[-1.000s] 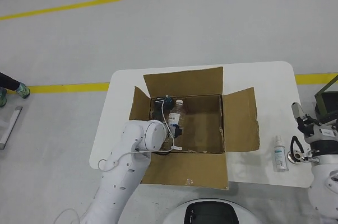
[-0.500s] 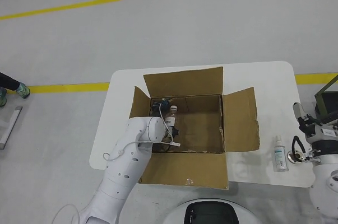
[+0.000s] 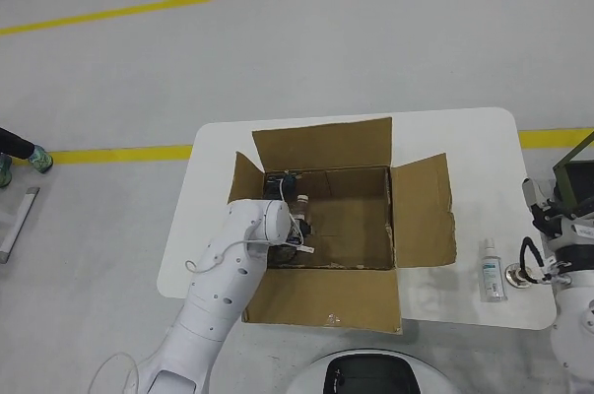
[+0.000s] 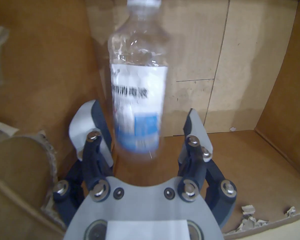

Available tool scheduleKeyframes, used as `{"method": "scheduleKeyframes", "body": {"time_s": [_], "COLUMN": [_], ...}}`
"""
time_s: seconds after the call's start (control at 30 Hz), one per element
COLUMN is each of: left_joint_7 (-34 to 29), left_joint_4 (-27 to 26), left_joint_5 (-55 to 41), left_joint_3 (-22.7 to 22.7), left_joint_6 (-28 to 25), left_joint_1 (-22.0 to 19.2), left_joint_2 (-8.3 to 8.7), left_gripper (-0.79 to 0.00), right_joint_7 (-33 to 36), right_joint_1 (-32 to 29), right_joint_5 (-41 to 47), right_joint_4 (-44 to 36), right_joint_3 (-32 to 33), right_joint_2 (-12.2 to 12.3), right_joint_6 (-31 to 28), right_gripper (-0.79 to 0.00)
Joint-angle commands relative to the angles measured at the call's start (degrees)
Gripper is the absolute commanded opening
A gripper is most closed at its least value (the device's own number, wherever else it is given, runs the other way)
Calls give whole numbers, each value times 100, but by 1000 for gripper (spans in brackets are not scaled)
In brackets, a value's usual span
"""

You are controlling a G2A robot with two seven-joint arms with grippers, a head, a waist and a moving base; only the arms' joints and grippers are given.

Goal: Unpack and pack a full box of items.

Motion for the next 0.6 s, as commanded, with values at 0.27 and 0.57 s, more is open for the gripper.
{"method": "scheduleKeyframes", "body": {"time_s": [0.27, 0.57], "left_joint_7": [-211, -353], "left_joint_4": [-889, -3096], "left_joint_5": [87, 445], "left_joint_3": [-48, -429], "left_joint_6": [-635, -1329], "left_joint_1": [159, 624], "left_joint_2": [48, 204], "left_gripper": [0, 0], "right_joint_7": [59, 89], "right_joint_1": [-29, -319], "right_joint_5": [8, -70], "right_joint_4": [-17, -38], "right_joint_3": [104, 220], "right_joint_2": [-12, -8], "right_joint_6": [-30, -448], "right_gripper": [0, -413]}}
